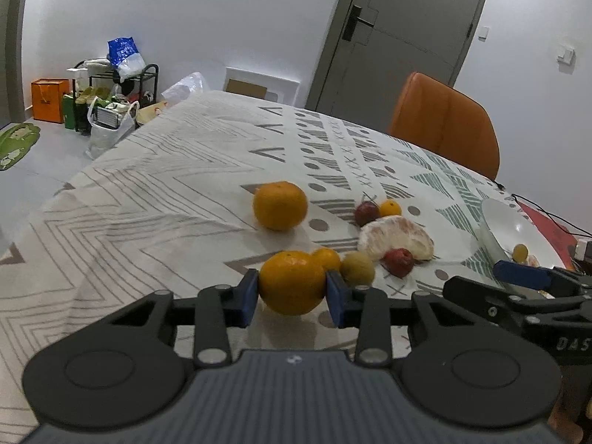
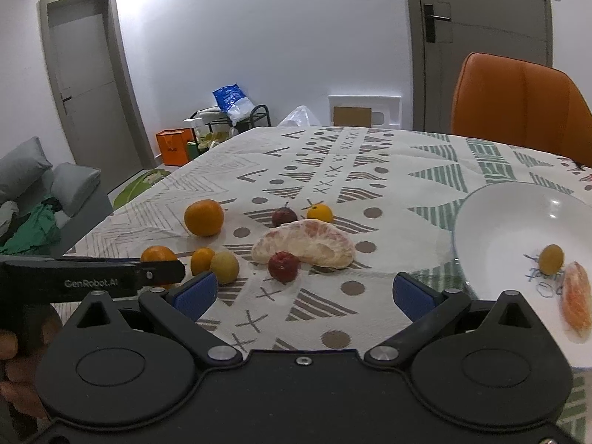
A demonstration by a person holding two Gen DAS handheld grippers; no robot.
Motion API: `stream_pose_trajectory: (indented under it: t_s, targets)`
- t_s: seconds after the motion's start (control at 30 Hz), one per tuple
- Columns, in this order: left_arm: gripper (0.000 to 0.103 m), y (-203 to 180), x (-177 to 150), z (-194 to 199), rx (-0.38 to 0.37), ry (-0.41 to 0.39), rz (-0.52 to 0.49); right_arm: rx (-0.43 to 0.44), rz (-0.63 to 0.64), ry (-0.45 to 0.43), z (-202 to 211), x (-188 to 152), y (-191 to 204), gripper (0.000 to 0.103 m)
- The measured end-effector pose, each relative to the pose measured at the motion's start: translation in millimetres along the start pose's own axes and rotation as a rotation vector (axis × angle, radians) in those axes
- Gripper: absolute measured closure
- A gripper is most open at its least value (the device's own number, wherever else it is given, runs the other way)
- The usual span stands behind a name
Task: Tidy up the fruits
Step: 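Lift the orange with the left tool while the right tool grasps the red plum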
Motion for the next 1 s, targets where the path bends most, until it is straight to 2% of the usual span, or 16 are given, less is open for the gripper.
stream_pose_trajectory:
  t_s: [0.33, 0.6, 0.73, 0.93, 1.0]
  targets:
    - [0.066, 17.1, 7.6, 6.3, 0.022, -0.014, 0.010, 0.026, 0.014, 0.015, -20.3, 5.2, 11.1, 0.016]
    - [0.066, 28.0, 12.3, 8.7, 0.047, -0.025, 0.025, 0.033, 0.003, 0.034, -33.6, 5.6, 11.5, 0.034]
    - [0.066, 35.2, 14.4, 11.1, 0.064, -0.029, 0.031, 0.036, 0.000, 0.040, -39.0, 5.4, 12.9, 0.039]
    - [0.066, 44.8, 16.3, 15.1, 0.073, -0.038, 0.043, 0.034, 0.009, 0.062, -49.2, 2.2, 16.1, 0.053]
    - [0.066, 44.6, 16.8, 15.6, 0.074, -0.035, 0.036, 0.030, 0.025, 0.067, -51.8, -0.2, 17.5, 0.065]
Point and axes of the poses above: each gripper's, at about its wrist camera, not at the fingertips, and z roughly against the way its jaws point, y to its left, x to its top, the point moved 9 cm from there along -z, roughly the way its jaws point, and after that the axes turned 3 degrees about -y, right-handed, at the moved point
